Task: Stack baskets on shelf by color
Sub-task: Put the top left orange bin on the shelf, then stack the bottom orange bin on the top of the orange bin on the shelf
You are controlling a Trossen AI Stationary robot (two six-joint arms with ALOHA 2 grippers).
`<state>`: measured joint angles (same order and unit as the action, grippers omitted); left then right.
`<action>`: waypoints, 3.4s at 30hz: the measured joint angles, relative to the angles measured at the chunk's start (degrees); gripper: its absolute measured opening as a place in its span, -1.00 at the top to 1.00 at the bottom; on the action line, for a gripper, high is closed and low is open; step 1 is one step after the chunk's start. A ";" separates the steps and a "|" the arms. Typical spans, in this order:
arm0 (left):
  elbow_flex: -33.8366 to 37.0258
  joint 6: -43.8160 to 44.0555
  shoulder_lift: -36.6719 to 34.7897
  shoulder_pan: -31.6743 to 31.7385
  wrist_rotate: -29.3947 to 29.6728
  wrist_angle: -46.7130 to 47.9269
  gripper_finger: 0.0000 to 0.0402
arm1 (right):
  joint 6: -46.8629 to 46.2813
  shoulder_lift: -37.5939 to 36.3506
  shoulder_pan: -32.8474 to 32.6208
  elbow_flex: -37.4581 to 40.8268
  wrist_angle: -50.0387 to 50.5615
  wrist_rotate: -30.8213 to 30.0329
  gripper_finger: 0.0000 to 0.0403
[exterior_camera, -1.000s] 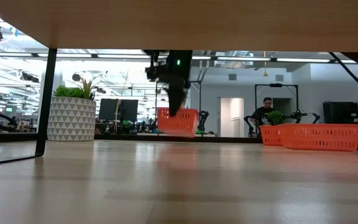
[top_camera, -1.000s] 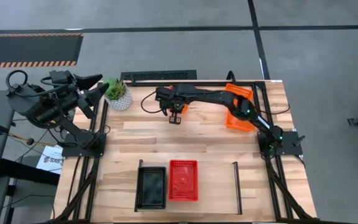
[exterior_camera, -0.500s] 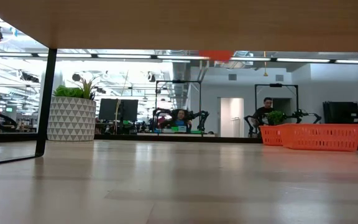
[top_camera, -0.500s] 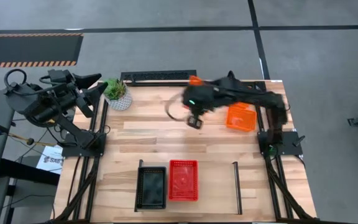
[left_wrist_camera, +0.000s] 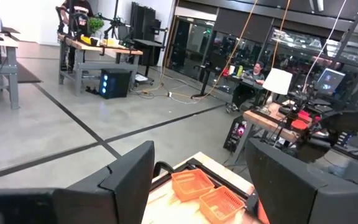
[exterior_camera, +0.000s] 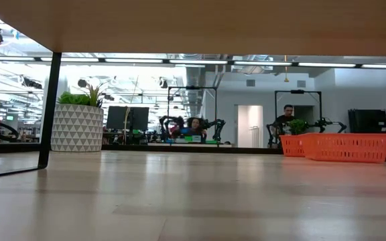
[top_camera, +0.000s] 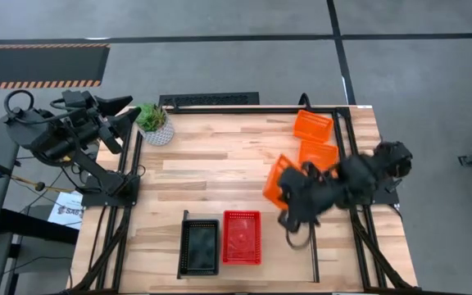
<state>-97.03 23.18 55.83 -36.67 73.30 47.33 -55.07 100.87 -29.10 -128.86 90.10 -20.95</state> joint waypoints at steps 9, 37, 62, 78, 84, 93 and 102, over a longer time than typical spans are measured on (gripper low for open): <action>0.00 0.00 -0.02 -0.02 0.00 0.18 -0.20 | -15.87 6.47 -10.57 0.02 -0.02 0.02 0.99; 0.00 0.02 -0.02 0.00 -0.01 2.65 -0.20 | 2.51 18.06 -15.60 0.00 -2.28 10.44 0.93; 0.00 0.21 -0.02 -0.01 0.00 2.95 -0.20 | 6.09 18.44 -16.13 0.00 -5.72 15.37 0.67; 0.00 0.22 -0.02 -0.01 0.00 2.89 -0.20 | 7.37 15.83 -14.29 -6.15 -6.32 15.66 0.08; 0.00 0.22 -0.02 -0.02 0.00 2.89 -0.20 | 4.51 4.58 -12.04 -4.15 0.02 4.26 0.10; 0.00 1.51 -0.02 -0.02 0.00 2.93 -0.20 | -3.30 -9.48 -0.93 7.38 -0.03 -7.22 0.25; 0.00 1.75 -0.02 -0.01 0.09 2.93 -0.20 | -14.84 -20.01 15.41 32.31 -0.17 -1.42 0.25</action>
<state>-97.03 24.93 55.81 -36.68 73.38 50.26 -69.91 80.86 -13.68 -96.54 89.93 -22.37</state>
